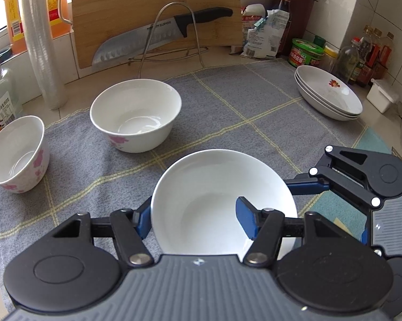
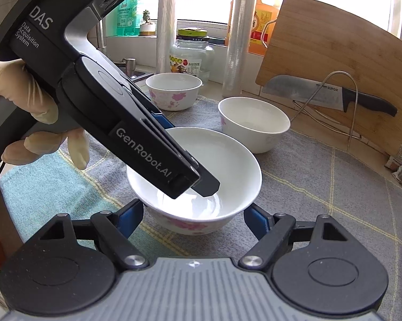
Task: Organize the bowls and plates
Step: 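Lift and carry the pink-flowered bowl with both tools toward the plate stack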
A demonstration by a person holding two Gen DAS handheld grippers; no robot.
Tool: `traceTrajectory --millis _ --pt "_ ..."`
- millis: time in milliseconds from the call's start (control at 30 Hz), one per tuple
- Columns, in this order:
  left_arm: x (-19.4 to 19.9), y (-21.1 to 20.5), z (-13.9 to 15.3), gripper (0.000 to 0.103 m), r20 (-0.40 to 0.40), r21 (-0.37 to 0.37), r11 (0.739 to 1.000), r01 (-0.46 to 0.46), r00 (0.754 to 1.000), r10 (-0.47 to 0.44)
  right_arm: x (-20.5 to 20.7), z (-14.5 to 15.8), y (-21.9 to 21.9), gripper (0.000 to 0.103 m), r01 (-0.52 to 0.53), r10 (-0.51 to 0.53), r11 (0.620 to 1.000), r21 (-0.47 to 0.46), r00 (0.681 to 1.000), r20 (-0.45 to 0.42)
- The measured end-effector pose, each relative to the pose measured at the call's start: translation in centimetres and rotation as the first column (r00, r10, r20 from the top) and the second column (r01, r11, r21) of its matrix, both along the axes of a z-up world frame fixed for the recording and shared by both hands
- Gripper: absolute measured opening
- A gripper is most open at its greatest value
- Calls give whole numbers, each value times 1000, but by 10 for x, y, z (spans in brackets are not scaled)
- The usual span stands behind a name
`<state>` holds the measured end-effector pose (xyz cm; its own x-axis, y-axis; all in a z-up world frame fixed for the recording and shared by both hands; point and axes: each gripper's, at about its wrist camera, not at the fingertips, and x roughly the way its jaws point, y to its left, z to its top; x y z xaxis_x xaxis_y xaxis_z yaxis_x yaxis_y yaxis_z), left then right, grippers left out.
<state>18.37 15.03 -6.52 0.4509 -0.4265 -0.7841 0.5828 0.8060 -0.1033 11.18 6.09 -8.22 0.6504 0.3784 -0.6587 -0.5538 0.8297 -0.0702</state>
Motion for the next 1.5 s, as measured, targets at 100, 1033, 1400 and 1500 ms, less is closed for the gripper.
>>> traceTrajectory --millis 100,1033,1400,1500 --pt "3 -14 0 62 -1 -11 1000 22 1000 -22 -1 1 -13 86 26 -26 1000 -4 1000 0" --pt "23 -98 -10 62 -24 -39 991 128 991 -129 13 -2 -86 86 145 -147 988 -46 989 -30" --pt "27 -100 -15 65 -41 -42 991 125 991 -127 17 -6 -88 86 144 -147 988 -50 988 -46" --pt "24 -100 -15 78 -37 -59 989 138 989 -140 17 -6 -89 94 144 -145 989 -45 988 -43"
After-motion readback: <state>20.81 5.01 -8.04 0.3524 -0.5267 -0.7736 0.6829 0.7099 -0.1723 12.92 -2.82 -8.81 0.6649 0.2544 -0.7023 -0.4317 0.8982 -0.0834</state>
